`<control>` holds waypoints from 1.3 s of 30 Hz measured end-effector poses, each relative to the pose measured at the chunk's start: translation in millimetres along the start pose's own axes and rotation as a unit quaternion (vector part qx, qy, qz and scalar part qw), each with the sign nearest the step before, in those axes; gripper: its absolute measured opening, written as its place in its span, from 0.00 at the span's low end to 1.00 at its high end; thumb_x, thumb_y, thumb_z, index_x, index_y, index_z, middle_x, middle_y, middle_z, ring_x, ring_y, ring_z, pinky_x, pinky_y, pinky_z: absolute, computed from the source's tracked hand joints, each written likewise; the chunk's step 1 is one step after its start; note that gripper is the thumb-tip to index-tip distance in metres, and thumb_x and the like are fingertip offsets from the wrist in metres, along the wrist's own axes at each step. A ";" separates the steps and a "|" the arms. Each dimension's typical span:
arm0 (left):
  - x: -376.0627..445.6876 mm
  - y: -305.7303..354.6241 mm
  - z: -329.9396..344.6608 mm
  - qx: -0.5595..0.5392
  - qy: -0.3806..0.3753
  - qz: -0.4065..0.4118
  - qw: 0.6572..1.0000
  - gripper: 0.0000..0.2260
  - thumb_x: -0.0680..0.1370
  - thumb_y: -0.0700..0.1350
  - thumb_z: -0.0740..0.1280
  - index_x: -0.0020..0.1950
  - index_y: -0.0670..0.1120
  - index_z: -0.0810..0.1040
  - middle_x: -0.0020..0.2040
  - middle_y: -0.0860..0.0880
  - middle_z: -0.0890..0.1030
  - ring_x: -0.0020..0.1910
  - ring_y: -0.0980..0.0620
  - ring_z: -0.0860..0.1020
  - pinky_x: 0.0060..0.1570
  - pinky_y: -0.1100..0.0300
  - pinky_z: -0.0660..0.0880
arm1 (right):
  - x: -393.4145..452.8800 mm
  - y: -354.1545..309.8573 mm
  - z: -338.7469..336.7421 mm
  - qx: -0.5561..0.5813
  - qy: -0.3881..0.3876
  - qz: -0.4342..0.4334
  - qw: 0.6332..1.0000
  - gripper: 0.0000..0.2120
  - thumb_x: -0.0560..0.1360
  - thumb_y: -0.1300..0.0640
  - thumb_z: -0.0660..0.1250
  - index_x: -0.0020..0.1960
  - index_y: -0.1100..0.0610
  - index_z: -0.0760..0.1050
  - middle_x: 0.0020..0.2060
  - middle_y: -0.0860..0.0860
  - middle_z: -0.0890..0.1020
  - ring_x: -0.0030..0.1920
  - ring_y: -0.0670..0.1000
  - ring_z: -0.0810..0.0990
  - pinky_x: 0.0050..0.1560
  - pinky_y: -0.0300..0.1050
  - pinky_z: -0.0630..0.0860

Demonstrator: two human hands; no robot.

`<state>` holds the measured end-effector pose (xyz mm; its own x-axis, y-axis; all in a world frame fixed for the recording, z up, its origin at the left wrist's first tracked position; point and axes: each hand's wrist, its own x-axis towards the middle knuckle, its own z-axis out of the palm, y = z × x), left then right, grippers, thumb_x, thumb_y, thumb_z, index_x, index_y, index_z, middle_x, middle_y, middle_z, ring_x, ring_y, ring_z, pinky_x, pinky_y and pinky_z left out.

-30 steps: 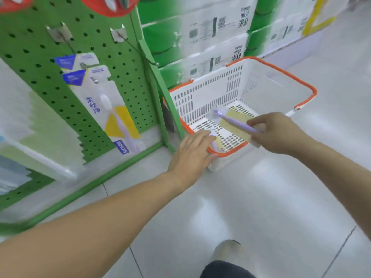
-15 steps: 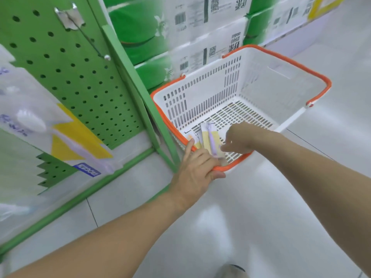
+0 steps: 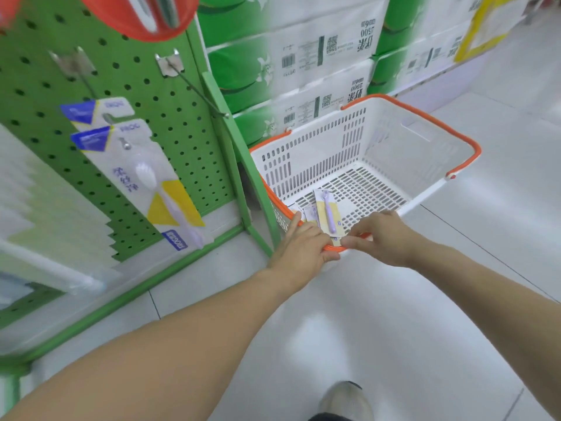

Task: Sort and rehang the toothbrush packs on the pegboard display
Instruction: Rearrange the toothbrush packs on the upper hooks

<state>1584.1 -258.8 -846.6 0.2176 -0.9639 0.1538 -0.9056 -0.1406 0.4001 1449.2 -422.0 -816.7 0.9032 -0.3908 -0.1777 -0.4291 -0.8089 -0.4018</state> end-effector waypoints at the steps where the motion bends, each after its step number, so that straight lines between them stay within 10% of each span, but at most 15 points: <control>1: -1.4 7.5 -11.2 0.014 -0.035 -0.017 0.999 0.15 0.82 0.53 0.63 0.57 0.44 0.81 0.52 0.48 0.78 0.62 0.48 0.72 0.78 0.52 0.45 | -2.5 -5.4 1.7 -0.020 0.005 0.001 1.000 0.23 0.78 0.35 0.61 0.35 0.50 0.79 0.30 0.47 0.78 0.35 0.43 0.72 0.52 0.44 0.62; 8: -64.7 40.0 -105.1 -0.080 0.047 -0.112 0.989 0.07 0.82 0.47 0.64 0.50 0.47 0.80 0.46 0.51 0.82 0.47 0.46 0.78 0.47 0.50 0.75 | -33.8 -87.3 -7.7 0.063 0.152 0.009 0.986 0.06 0.78 0.57 0.70 0.45 0.58 0.83 0.40 0.52 0.83 0.44 0.55 0.80 0.48 0.50 0.74; 21: -272.8 51.8 -309.4 -0.102 0.360 -0.141 0.916 0.17 0.83 0.52 0.60 0.38 0.45 0.74 0.31 0.50 0.75 0.33 0.45 0.73 0.38 0.45 0.73 | -84.6 -384.8 -70.0 0.037 0.145 -0.238 0.960 0.03 0.75 0.62 0.71 0.44 0.57 0.82 0.33 0.44 0.79 0.33 0.44 0.76 0.38 0.30 0.70; 27: -321.7 39.5 -364.6 -0.062 0.508 -0.112 0.852 0.09 0.83 0.45 0.63 0.43 0.46 0.73 0.36 0.58 0.71 0.36 0.58 0.69 0.37 0.63 0.65 | -88.2 -491.6 -54.5 0.104 0.203 -0.331 0.916 0.03 0.77 0.60 0.69 0.49 0.55 0.79 0.40 0.45 0.81 0.42 0.44 0.79 0.44 0.39 0.76; 34: -333.4 -3.7 -402.3 -0.118 0.592 -0.197 0.773 0.15 0.80 0.36 0.64 0.67 0.42 0.69 0.62 0.49 0.74 0.62 0.52 0.73 0.64 0.58 0.72 | -69.9 -574.6 -54.5 0.134 0.283 -0.292 0.904 0.38 0.80 0.49 0.68 0.81 0.52 0.49 0.71 0.56 0.71 0.65 0.54 0.76 0.62 0.56 0.76; 39: -326.9 -13.4 -416.0 -0.190 0.598 -0.220 0.747 0.11 0.80 0.39 0.66 0.63 0.46 0.75 0.52 0.53 0.81 0.51 0.54 0.81 0.54 0.56 0.80 | -56.6 -594.2 -52.5 0.221 0.296 -0.247 0.896 0.39 0.79 0.50 0.70 0.81 0.54 0.51 0.70 0.54 0.73 0.67 0.52 0.75 0.65 0.56 0.74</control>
<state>1676.5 152.3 -526.4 0.8386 0.0792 0.5390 -0.5323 -0.0914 0.8416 1652.4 57.7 -520.7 0.7595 -0.3038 0.5751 0.1857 -0.7461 -0.6394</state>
